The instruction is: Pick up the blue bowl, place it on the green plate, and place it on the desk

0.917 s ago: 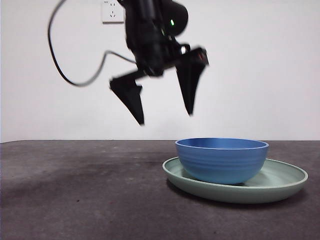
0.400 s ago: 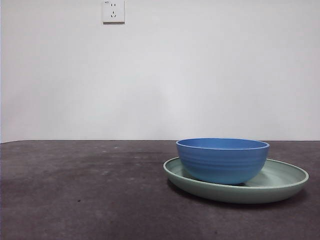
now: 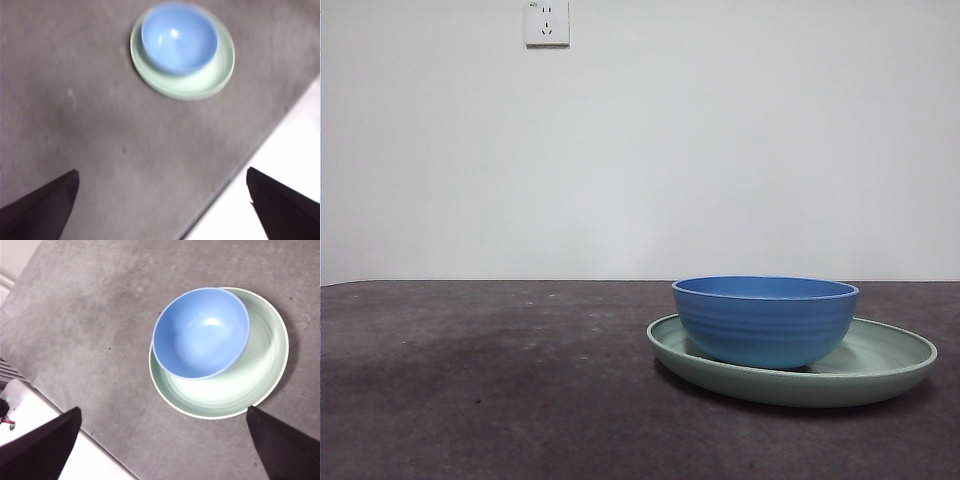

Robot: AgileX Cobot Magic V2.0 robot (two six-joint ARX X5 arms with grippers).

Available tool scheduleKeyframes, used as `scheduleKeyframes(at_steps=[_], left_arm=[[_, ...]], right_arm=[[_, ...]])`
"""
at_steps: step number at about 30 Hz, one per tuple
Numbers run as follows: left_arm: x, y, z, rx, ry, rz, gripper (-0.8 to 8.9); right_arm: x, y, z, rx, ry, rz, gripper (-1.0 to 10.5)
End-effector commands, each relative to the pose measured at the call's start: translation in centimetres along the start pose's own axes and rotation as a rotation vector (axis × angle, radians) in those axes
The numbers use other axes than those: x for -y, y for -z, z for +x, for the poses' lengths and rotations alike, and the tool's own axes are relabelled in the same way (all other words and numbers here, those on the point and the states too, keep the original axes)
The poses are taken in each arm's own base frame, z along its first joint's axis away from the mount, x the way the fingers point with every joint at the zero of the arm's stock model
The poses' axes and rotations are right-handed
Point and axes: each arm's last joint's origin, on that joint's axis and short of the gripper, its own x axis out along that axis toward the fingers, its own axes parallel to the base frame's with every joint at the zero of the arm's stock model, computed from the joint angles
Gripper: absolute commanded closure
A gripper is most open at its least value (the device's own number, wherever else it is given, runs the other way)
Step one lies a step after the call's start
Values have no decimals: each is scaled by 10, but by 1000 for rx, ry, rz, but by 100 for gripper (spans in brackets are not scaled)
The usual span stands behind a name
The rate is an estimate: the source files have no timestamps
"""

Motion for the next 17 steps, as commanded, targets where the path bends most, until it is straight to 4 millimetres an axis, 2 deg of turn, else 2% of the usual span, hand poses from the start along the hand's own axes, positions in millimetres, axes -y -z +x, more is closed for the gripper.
scheduleKeyframes(at_steps=[1, 7, 17], left_arm=[[0, 12, 4, 86, 2, -51, 251], [-1, 39, 12, 150, 31, -92, 251], [-2, 44, 12, 146, 31, -92, 251]], right_arm=[[-1, -4, -2, 11, 0, -22, 351], [-1, -4, -2, 10, 0, -20, 351], [-1, -3, -1, -2, 2, 24, 352]])
